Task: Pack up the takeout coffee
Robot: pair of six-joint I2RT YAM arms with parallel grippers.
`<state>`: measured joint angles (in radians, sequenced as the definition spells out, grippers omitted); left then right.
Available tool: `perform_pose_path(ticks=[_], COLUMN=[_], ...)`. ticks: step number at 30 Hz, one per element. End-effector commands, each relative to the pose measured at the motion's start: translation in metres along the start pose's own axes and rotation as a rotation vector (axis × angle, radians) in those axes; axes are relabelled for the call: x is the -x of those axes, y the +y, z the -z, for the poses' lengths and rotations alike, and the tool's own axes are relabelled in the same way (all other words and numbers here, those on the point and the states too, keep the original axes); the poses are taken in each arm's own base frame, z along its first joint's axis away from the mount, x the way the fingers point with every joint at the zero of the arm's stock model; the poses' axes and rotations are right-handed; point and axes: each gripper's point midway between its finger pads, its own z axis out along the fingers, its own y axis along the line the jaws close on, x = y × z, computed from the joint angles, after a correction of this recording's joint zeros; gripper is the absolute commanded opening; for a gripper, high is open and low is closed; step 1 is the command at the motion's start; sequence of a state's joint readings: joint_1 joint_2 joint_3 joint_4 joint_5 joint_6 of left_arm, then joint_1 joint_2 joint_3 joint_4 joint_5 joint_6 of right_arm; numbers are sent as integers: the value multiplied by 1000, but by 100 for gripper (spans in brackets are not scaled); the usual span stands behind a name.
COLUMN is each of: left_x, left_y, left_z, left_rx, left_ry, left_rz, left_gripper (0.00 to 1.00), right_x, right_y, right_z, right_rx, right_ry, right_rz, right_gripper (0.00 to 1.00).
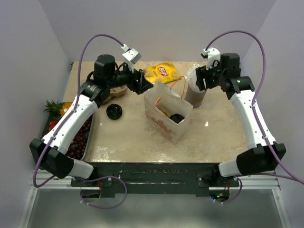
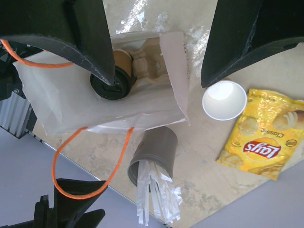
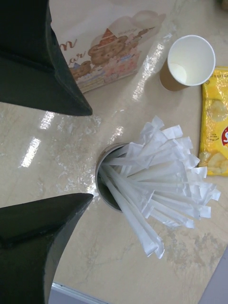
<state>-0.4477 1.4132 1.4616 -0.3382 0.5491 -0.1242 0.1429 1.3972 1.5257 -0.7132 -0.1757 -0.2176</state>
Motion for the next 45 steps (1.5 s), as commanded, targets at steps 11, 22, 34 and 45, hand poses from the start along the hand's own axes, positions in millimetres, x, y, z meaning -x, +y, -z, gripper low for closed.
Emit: perform_pose_path(ticks=[11, 22, 34, 45], left_x=[37, 38, 38, 39], left_y=[28, 37, 41, 52], left_z=[38, 42, 42, 38], left_rx=[129, 150, 156, 180], left_ry=[-101, -108, -110, -105], left_rz=[-101, -90, -97, -110], left_gripper=[77, 78, 78, 78], right_x=[23, 28, 106, 158], right_y=[-7, -5, -7, 89], right_z=[-47, -67, 20, 179], right_rx=[47, 83, 30, 395], right_ry=[9, -5, -245, -634], right_rz=[-1, -8, 113, 196], right_gripper=[47, 21, 0, 0])
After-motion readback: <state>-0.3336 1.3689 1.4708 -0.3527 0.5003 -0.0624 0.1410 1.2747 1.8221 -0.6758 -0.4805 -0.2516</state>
